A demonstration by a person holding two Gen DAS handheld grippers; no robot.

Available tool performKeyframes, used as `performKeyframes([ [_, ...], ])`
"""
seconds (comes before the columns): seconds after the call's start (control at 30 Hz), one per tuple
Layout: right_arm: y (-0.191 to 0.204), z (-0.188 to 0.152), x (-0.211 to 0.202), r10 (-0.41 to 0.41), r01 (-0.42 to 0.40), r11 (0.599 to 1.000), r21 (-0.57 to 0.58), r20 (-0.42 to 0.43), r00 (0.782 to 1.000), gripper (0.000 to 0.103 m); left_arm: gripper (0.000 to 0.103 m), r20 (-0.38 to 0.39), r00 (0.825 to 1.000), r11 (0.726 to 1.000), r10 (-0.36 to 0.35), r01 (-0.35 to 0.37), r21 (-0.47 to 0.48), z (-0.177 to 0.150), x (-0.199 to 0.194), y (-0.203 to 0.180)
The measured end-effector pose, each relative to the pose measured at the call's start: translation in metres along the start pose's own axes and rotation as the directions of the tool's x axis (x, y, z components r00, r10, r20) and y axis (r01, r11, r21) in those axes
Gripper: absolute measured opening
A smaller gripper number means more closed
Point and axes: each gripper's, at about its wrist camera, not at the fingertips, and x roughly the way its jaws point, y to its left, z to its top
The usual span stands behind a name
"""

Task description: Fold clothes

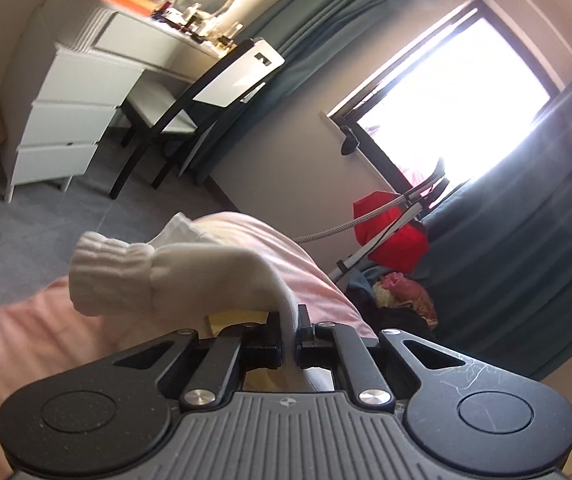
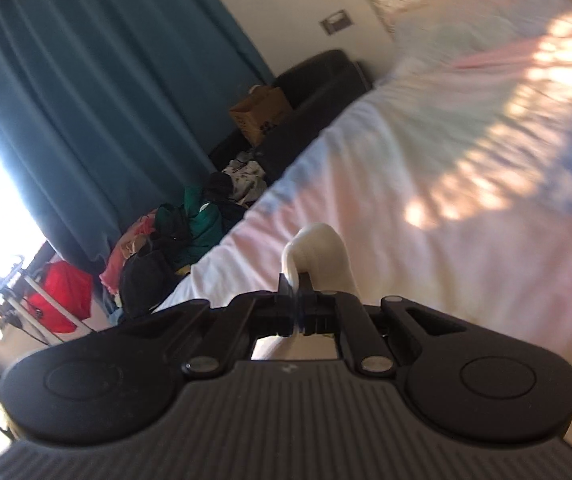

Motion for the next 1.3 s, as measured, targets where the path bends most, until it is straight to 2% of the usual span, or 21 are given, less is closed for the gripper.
performKeyframes([
  [0.2,0.078,-0.016,0.122,-0.079,0.082,0.990,-0.116,0.028,0.996,0.006,0.007,-0.064,0.995,0.996,0.079,-0.076,0.053,0.016,0.144,-0.020],
  [0.3,0.092,-0.038,0.176,-0.139,0.137,0.978,-0.159,0.001,0.990,0.006,0.007,-0.122,0.984,0.990,0.134,-0.128,0.050,0.017,0.206,-0.019],
  [0.37,0.096,-0.053,0.207,-0.175,0.168,0.969,-0.182,-0.022,0.984,0.006,0.008,-0.152,0.973,0.985,0.174,-0.169,0.043,0.015,0.234,-0.015],
  [0.47,0.092,-0.070,0.230,-0.206,0.191,0.963,-0.189,-0.059,0.977,0.006,0.010,-0.163,0.965,0.977,0.205,-0.192,0.091,0.011,0.255,-0.013],
  [0.53,0.088,-0.072,0.234,-0.194,0.177,0.964,-0.199,-0.073,0.978,0.007,0.013,-0.171,0.960,0.972,0.220,-0.201,0.120,0.010,0.256,-0.011],
  [0.6,0.082,-0.068,0.231,-0.158,0.138,0.973,-0.185,-0.099,0.983,0.010,0.017,-0.175,0.964,0.975,0.203,-0.181,0.131,0.010,0.254,-0.010],
  [0.67,0.077,-0.065,0.228,-0.121,0.099,0.980,-0.170,-0.124,0.985,0.015,0.030,-0.172,0.970,0.977,0.174,-0.149,0.150,0.009,0.244,-0.011],
  [0.7,0.074,-0.063,0.226,-0.101,0.079,0.984,-0.161,-0.136,0.985,0.020,0.041,-0.166,0.973,0.978,0.162,-0.135,0.161,0.008,0.236,-0.011],
  [0.73,0.071,-0.061,0.221,-0.072,0.050,0.988,-0.148,-0.149,0.986,0.023,0.048,-0.156,0.976,0.977,0.154,-0.127,0.169,0.006,0.227,-0.012],
  [0.77,0.067,-0.059,0.213,-0.036,0.015,0.991,-0.129,-0.157,0.987,0.038,0.050,-0.146,0.978,0.979,0.146,-0.121,0.167,0.004,0.216,-0.011],
  [0.8,0.063,-0.058,0.204,0.000,-0.018,0.994,-0.111,-0.162,0.987,0.058,0.056,-0.136,0.981,0.980,0.137,-0.115,0.162,0.001,0.204,-0.010],
  [0.83,0.058,-0.058,0.191,0.026,-0.041,0.994,-0.098,-0.148,0.989,0.068,0.065,-0.126,0.984,0.982,0.129,-0.108,0.157,-0.002,0.192,-0.009],
  [0.87,0.053,-0.058,0.178,0.052,-0.064,0.994,-0.084,-0.135,0.989,0.077,0.070,-0.116,0.986,0.983,0.120,-0.102,0.152,-0.005,0.180,-0.007],
  [0.9,0.046,-0.060,0.162,0.075,-0.083,0.995,-0.057,-0.130,0.989,0.076,0.076,-0.116,0.986,0.984,0.121,-0.104,0.147,-0.009,0.167,-0.004],
  [1.0,0.026,-0.068,0.116,0.145,-0.143,0.989,0.026,-0.109,0.983,0.076,0.076,-0.111,0.986,0.987,0.123,-0.110,0.114,-0.022,0.126,0.009],
  [1.13,-0.015,-0.084,0.059,0.230,-0.201,0.954,0.220,-0.113,0.967,0.076,0.078,-0.114,0.988,0.994,0.105,-0.103,0.024,-0.038,0.075,0.037],
  [1.23,-0.036,-0.101,0.038,0.270,-0.204,0.926,0.317,-0.179,0.946,0.076,0.078,-0.151,0.982,0.988,0.117,-0.131,-0.086,-0.049,0.055,0.063],
  [1.3,-0.041,-0.112,0.039,0.297,-0.194,0.913,0.359,-0.257,0.920,0.076,0.077,-0.181,0.978,0.976,0.100,-0.131,-0.172,-0.055,0.056,0.078],
])
